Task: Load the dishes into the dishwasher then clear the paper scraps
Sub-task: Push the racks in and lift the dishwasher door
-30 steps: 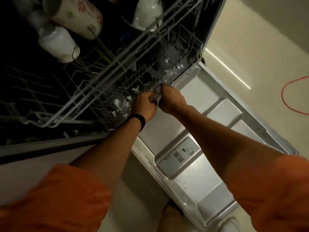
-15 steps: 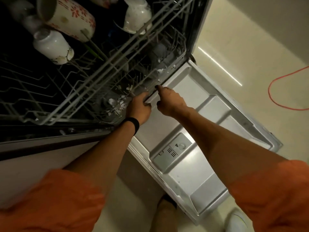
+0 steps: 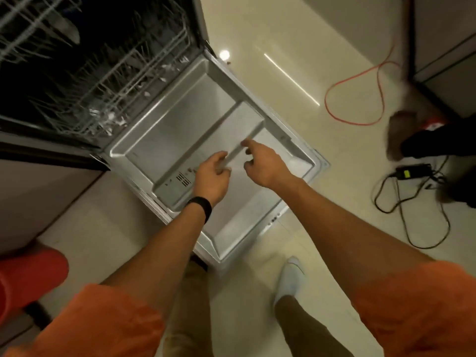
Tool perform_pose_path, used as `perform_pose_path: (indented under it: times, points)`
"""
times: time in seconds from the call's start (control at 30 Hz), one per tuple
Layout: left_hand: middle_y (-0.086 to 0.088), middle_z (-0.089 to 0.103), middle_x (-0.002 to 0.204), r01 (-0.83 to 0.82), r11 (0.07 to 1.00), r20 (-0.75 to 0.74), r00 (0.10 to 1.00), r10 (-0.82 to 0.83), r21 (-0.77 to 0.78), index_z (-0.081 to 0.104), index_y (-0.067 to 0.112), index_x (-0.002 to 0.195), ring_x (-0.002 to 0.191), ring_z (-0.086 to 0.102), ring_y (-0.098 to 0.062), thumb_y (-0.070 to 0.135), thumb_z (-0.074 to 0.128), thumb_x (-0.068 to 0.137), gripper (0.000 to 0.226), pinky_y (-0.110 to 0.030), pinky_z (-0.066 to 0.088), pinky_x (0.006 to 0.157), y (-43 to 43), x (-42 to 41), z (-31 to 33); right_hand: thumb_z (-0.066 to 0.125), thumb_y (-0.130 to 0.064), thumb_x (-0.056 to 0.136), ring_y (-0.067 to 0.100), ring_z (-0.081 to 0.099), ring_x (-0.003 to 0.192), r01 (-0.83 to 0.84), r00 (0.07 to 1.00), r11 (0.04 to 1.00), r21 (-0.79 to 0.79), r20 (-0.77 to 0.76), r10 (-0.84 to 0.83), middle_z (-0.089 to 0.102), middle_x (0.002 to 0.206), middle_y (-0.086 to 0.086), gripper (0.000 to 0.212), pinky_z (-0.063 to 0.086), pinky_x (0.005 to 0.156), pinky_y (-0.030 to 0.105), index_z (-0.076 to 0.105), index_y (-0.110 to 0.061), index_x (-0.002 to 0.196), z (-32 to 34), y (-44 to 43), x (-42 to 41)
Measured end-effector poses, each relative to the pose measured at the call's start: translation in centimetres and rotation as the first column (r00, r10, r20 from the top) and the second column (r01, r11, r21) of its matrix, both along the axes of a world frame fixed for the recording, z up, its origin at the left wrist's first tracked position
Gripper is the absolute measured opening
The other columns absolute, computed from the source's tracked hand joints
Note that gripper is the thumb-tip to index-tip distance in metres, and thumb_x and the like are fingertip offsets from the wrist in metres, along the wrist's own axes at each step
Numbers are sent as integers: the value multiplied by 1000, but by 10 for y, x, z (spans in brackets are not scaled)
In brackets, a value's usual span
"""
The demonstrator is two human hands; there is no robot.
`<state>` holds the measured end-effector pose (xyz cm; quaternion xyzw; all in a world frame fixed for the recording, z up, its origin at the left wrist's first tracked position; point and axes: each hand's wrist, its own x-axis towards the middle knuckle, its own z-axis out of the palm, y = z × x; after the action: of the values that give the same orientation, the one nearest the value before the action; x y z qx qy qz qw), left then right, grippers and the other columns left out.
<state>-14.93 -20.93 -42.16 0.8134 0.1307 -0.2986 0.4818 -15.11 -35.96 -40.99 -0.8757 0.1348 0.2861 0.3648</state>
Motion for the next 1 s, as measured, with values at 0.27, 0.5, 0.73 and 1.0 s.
perform_pose_path:
  times: [0.27,0.5,0.73,1.0]
  points:
    - [-4,62,135,-243,962,-177,960,219,-125,61,13,133,115,62,-13,2,56,98,36,-37,54,100,-81,-136,-58,55,-9,97,26,58,123,230,959,971,71,-185,-214,60,137,9,50,45,104,34,47,-16,146,-59,-75,-130]
    - [0,63,129,-684,723,-506,659,556,-97,63,20,123,113,65,-15,13,49,105,24,-31,57,86,-117,-215,-159,51,-5,97,24,61,117,423,867,900,102,-333,-370,64,127,9,40,48,104,39,55,-10,137,-170,-88,-190]
    - [-4,64,125,-910,415,-654,327,682,-22,57,13,129,116,63,-19,7,48,104,27,-29,56,81,-120,-242,-247,47,-2,96,36,64,112,506,810,856,108,-402,-428,67,119,18,30,52,97,53,64,-11,119,-269,-74,-199]
    - [-9,61,90,-992,122,-737,55,674,37,57,8,88,91,59,-16,-8,47,96,20,-31,54,95,-112,-221,-285,51,11,93,27,65,111,681,678,709,182,-523,-517,66,120,11,35,59,91,42,59,-16,113,-306,-60,-183]
